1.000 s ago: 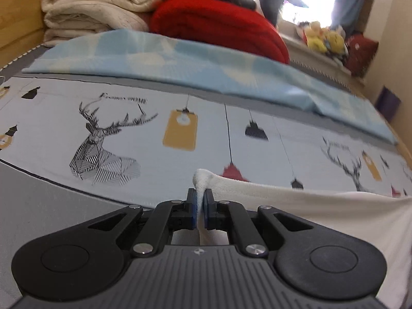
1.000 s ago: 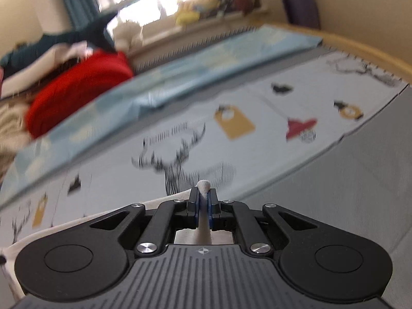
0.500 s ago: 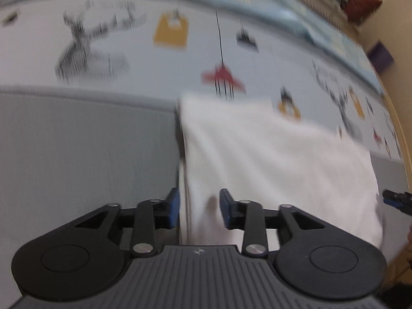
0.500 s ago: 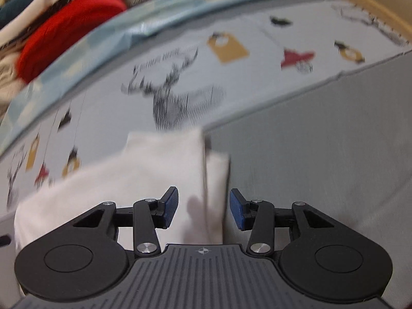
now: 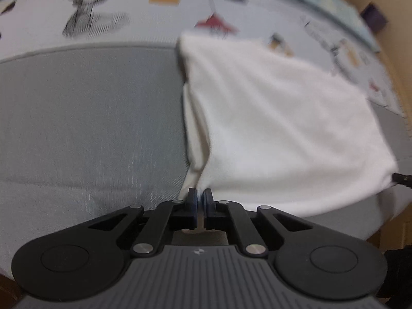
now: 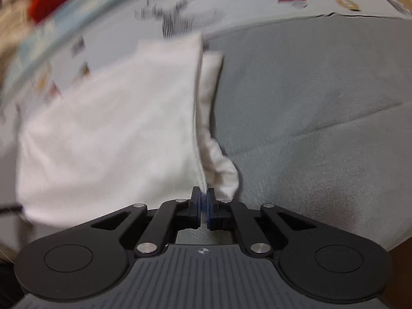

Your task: Fold small clothes

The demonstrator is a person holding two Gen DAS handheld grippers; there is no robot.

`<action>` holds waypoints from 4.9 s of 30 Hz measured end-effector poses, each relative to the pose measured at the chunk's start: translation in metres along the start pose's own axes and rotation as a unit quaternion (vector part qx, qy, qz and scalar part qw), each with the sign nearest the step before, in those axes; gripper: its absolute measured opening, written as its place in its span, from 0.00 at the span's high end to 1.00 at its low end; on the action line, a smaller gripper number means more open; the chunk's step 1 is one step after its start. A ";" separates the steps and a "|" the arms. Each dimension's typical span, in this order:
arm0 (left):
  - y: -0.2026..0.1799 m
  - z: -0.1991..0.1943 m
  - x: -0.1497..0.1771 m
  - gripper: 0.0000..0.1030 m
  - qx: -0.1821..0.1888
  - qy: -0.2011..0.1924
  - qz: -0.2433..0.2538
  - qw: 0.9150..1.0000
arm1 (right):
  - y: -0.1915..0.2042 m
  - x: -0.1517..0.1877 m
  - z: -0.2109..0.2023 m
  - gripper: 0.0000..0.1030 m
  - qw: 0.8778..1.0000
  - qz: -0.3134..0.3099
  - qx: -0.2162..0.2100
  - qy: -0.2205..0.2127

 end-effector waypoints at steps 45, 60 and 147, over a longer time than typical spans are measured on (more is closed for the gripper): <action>-0.005 0.050 -0.049 0.87 0.042 -0.024 -0.044 0.998 | 0.060 -0.017 -0.053 0.52 0.960 -0.179 0.185 -0.108; 0.036 0.045 -0.041 0.63 0.030 0.010 -0.086 0.996 | 0.081 -0.017 -0.050 0.52 0.958 -0.196 0.178 -0.108; -0.018 -0.053 -0.057 0.55 0.072 -0.106 -0.063 0.990 | 0.149 -0.090 0.074 0.45 0.994 -0.020 -0.048 -0.097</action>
Point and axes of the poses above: each gripper's, at about its wrist camera, not at the fingertips, and z roughly the way its jaws point, y to its left, x to its underside, the point moved 3 cm from there along z, roughly the way its jaws point, and after that the axes turned 14 degrees about -z, right-handed, at the moved point
